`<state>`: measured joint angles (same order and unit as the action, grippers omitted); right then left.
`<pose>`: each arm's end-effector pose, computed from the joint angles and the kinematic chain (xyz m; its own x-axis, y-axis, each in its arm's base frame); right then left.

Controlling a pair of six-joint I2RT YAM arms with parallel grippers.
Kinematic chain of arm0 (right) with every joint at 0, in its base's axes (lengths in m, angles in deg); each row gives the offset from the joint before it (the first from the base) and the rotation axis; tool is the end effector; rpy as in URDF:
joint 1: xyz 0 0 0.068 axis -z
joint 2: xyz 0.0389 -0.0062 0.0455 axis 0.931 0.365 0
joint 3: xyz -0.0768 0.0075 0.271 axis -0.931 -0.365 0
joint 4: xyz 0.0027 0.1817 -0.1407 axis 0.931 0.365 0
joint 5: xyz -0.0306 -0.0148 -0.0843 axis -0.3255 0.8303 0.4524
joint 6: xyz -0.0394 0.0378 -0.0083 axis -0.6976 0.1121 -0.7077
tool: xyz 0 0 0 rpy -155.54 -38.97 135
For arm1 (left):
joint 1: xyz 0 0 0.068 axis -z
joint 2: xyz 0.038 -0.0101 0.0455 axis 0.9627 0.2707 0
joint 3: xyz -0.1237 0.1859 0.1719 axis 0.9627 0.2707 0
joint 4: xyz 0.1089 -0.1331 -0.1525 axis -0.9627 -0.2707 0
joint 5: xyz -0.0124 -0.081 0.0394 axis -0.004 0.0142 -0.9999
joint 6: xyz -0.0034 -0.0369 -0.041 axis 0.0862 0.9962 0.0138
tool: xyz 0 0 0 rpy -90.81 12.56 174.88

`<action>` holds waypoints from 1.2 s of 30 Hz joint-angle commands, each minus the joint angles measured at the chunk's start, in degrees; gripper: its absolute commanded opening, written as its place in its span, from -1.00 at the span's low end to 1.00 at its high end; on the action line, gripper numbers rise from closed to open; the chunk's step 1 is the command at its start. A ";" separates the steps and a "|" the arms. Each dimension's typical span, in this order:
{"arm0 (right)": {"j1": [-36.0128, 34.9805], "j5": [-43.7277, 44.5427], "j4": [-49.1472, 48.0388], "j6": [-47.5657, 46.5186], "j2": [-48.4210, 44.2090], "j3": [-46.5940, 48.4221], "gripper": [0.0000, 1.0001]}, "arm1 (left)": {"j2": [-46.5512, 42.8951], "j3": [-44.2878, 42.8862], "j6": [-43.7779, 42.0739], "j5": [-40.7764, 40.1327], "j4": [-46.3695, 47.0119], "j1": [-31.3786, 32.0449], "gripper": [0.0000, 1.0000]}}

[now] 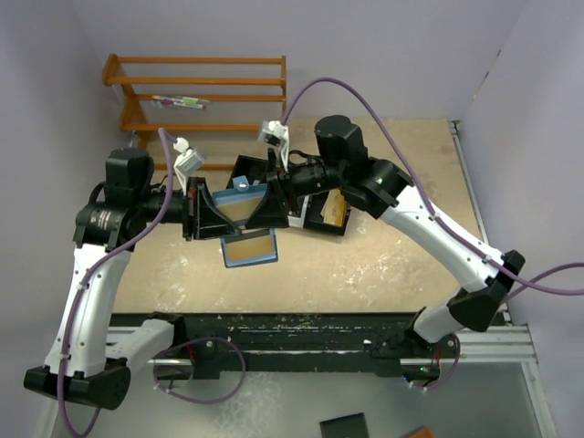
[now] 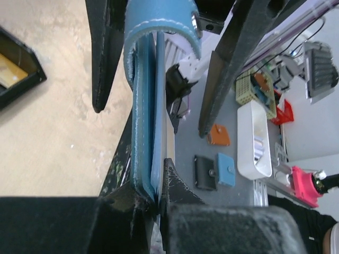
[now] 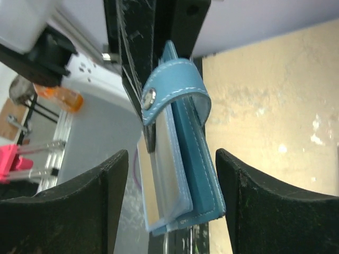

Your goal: Take the credit cards out of the card holder

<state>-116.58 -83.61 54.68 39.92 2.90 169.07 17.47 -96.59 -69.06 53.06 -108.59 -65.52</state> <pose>0.1774 0.2376 0.4729 -0.3486 -0.0870 -0.9332 -0.9344 -0.0460 0.3534 0.1146 -0.0542 0.4246 -0.6150 0.0550 -0.7866 0.7830 0.1602 -0.6010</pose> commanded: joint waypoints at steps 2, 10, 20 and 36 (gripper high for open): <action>0.00 -2.23 21.00 -13.83 3.86 5.98 0.20 | 3.32 -6.00 -20.68 -2.33 -17.88 0.22 -0.98; 0.00 -3.43 15.28 -10.44 5.29 6.56 -1.00 | 4.67 -6.33 -26.48 -1.54 -22.37 0.28 -0.92; 0.96 10.50 -20.78 10.33 -9.30 -10.28 -1.00 | -3.38 -2.46 -3.63 -4.69 1.84 0.18 0.99; -6.06 41.23 -74.10 37.43 -21.78 -43.63 -1.00 | -10.76 11.78 44.12 -7.47 52.23 0.19 0.89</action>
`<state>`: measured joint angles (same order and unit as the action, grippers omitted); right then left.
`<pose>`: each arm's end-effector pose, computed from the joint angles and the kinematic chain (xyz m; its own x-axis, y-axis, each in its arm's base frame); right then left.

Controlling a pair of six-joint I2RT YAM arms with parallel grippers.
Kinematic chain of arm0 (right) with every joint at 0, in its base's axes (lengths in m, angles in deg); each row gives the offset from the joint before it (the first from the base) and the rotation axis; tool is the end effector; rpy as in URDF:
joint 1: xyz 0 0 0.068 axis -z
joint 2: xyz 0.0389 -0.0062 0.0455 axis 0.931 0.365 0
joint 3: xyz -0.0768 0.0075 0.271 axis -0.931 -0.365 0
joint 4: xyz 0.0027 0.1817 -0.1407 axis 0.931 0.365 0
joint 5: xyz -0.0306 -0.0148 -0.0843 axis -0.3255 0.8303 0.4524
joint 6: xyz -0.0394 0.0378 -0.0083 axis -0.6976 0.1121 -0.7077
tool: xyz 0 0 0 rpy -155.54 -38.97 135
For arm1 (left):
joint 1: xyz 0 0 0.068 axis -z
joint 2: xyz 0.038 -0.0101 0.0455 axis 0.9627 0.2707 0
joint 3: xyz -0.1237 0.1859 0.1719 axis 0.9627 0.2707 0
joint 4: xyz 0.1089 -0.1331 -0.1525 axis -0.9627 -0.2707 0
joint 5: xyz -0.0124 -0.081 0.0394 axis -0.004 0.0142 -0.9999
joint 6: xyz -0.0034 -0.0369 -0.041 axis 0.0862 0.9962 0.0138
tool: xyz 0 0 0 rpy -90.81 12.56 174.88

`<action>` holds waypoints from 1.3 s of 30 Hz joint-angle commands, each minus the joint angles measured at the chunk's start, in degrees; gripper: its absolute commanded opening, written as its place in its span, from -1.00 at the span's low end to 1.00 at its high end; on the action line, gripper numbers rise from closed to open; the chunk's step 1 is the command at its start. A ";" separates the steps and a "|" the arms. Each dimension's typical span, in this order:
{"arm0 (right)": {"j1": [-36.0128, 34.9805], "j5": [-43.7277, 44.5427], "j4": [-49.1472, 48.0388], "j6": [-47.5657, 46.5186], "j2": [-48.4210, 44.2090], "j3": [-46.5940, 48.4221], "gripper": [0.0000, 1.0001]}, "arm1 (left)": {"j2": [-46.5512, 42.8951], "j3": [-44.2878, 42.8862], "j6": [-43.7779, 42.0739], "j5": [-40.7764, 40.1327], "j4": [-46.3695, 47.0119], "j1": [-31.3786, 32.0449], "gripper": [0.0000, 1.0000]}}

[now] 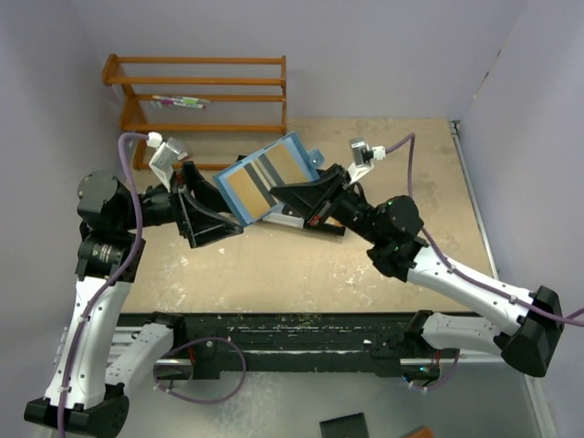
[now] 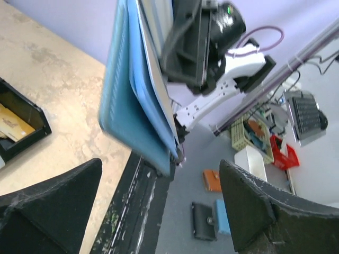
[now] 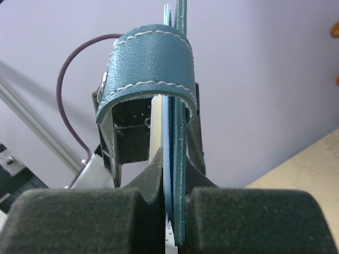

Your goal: Take the credit cards out of the card holder

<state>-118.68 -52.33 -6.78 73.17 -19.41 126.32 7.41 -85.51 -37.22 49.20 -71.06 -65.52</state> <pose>0.1239 0.1633 0.4433 -0.4314 0.6398 -0.6360 -0.8480 -0.0471 0.5279 0.0932 -0.0501 0.4435 -0.5438 -0.1398 -0.8275 0.8161 0.1414 -0.5603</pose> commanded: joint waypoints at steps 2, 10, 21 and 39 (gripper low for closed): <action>-6.19 12.62 -13.99 4.30 1.66 -1.08 -1.00 | -0.34 0.97 15.28 -4.04 17.65 0.21 0.89; -8.93 16.60 -18.11 4.15 3.15 -2.53 -1.00 | -0.86 -0.75 16.09 -4.59 19.07 0.10 0.54; -10.82 15.75 -18.95 4.96 3.40 -4.43 -1.00 | -0.33 -2.16 13.65 -6.45 15.40 -0.07 -0.68; 5.04 10.77 41.73 -5.59 -16.13 8.42 0.39 | 5.71 -11.54 -11.28 -8.94 -16.27 -0.16 -1.00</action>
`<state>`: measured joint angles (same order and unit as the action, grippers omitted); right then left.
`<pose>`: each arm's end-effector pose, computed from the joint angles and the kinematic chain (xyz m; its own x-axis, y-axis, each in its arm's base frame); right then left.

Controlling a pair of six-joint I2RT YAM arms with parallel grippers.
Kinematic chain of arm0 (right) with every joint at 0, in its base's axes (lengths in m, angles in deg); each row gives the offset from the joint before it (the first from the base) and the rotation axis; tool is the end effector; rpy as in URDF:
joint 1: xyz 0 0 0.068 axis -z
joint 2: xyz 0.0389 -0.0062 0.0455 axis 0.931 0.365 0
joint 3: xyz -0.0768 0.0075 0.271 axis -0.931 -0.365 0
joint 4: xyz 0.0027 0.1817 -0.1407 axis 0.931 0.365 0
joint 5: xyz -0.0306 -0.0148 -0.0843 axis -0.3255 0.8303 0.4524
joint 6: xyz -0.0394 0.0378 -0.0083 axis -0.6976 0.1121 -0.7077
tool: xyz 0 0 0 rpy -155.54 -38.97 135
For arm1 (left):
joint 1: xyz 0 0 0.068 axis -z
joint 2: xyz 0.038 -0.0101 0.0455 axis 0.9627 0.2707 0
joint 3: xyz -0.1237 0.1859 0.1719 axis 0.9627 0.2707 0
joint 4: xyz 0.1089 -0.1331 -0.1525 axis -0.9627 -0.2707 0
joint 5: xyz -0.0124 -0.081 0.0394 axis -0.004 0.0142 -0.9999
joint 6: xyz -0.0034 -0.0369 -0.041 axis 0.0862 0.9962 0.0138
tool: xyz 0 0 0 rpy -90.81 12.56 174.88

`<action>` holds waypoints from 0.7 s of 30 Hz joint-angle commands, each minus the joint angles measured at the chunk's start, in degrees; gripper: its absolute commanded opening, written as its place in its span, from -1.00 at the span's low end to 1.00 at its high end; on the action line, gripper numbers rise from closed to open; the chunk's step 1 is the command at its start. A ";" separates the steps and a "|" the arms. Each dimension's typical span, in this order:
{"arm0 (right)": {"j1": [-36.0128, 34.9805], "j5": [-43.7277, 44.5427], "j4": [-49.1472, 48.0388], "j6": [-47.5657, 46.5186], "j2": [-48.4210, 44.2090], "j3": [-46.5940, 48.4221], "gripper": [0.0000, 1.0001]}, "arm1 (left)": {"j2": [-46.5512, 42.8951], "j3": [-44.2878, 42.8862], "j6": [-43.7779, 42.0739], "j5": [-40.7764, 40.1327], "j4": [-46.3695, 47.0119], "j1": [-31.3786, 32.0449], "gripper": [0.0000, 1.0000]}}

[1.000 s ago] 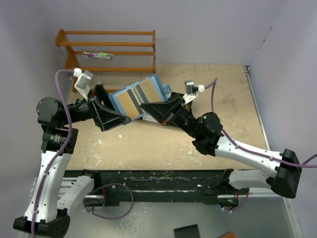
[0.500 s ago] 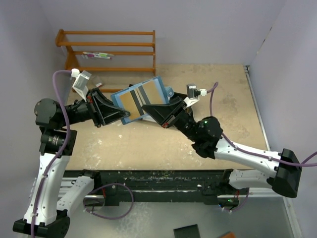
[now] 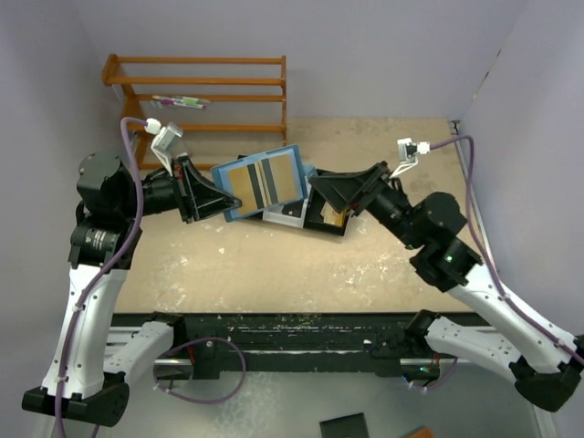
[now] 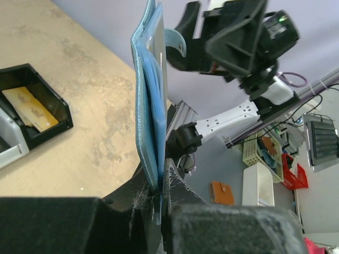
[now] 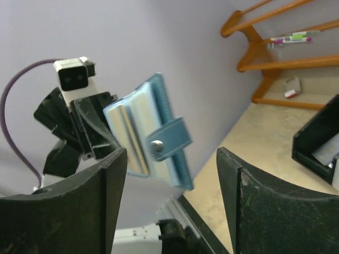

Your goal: Take the credit cards out of the card holder

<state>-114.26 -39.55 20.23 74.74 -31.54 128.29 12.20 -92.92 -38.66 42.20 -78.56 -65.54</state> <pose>0.1091 0.1138 0.4433 -0.4115 0.7004 -0.5832 -0.6694 0.2020 0.7149 0.1093 -0.0507 0.4595 -0.5725 -0.1992 -0.7953 0.7567 0.2449 -0.6061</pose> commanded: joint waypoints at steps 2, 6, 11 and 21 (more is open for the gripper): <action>0.67 -6.46 15.46 -9.42 -4.32 9.12 0.30 | 1.92 -4.89 -13.05 -1.51 -12.09 -0.15 -1.00; 0.62 -22.59 16.15 -10.59 1.28 15.71 0.21 | 3.93 -4.94 -17.19 1.34 -15.85 -0.14 -1.00; 0.62 -34.97 12.95 -10.77 9.74 18.70 0.21 | 4.84 -5.38 -19.38 3.71 -17.54 -0.15 -1.00; 0.58 -39.37 8.27 -9.69 17.18 19.04 0.18 | 5.65 -5.59 -20.90 9.86 -18.66 -0.14 -1.00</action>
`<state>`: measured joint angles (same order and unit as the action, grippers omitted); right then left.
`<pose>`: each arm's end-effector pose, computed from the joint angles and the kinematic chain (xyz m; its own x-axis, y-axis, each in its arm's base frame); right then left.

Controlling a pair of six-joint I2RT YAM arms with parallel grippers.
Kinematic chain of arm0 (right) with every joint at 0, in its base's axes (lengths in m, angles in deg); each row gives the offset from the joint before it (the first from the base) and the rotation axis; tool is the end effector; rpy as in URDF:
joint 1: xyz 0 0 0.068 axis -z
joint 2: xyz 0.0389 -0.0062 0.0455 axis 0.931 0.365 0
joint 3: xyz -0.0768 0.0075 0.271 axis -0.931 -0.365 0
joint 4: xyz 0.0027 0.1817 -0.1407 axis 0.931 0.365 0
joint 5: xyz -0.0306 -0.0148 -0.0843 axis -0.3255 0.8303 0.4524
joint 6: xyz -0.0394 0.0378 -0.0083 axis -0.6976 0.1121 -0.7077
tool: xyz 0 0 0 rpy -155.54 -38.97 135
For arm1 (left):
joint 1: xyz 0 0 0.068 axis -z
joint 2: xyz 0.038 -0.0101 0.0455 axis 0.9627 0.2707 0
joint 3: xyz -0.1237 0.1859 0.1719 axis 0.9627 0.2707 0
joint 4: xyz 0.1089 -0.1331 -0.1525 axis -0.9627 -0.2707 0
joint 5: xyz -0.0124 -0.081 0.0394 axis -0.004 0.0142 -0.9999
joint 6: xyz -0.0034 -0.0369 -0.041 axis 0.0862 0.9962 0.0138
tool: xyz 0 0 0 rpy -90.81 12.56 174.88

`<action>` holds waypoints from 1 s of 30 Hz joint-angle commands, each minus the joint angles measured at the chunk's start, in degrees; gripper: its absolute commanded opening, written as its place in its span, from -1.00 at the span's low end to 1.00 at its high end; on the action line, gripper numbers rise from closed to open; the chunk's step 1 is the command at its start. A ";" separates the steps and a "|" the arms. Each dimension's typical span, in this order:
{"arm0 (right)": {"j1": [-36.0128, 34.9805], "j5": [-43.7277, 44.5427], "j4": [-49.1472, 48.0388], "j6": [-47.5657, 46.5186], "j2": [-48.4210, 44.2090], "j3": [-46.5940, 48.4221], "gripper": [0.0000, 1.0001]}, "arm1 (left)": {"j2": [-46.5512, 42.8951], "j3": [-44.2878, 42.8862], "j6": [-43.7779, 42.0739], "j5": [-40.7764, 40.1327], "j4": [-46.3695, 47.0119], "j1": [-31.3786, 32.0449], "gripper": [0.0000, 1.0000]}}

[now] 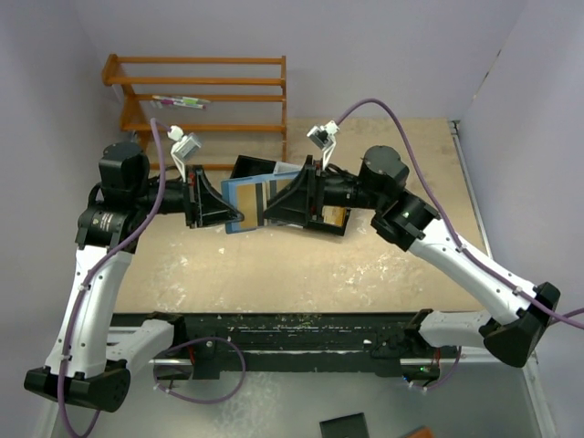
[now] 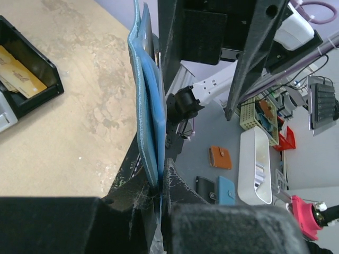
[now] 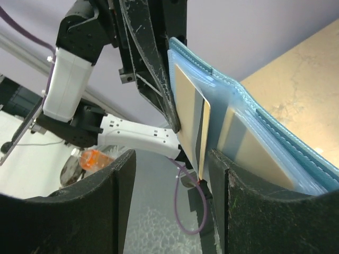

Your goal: Take the credit cards out of the card holder

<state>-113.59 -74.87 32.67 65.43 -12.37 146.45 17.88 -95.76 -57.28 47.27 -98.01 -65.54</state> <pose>0.1520 0.1844 0.4579 -0.5799 0.1771 -0.7952 -0.8050 0.0255 0.5927 0.1283 -0.0550 0.4328 -0.6427 -0.0303 -0.7655 0.7379 0.2441 -0.6292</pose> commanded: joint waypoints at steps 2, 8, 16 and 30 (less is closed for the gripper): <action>-0.14 -6.06 -2.59 -0.51 -1.87 -0.08 0.18 | 0.74 -3.07 -2.30 5.84 0.65 -0.14 -1.00; -0.01 -5.44 0.47 -2.87 -1.74 -1.19 0.25 | 1.20 -3.65 0.31 8.81 2.43 -0.14 -1.00; -0.01 -5.64 -0.86 -2.54 -1.84 -1.84 0.26 | -0.82 -1.78 6.02 12.92 8.35 -0.14 -1.00; -0.01 -6.83 -9.49 1.59 -0.97 -1.91 0.13 | -2.62 0.37 6.16 15.60 8.37 -0.14 -1.00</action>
<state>-113.69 -82.10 28.14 66.07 -14.43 142.67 16.59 -96.05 -51.23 58.49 -91.69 -65.65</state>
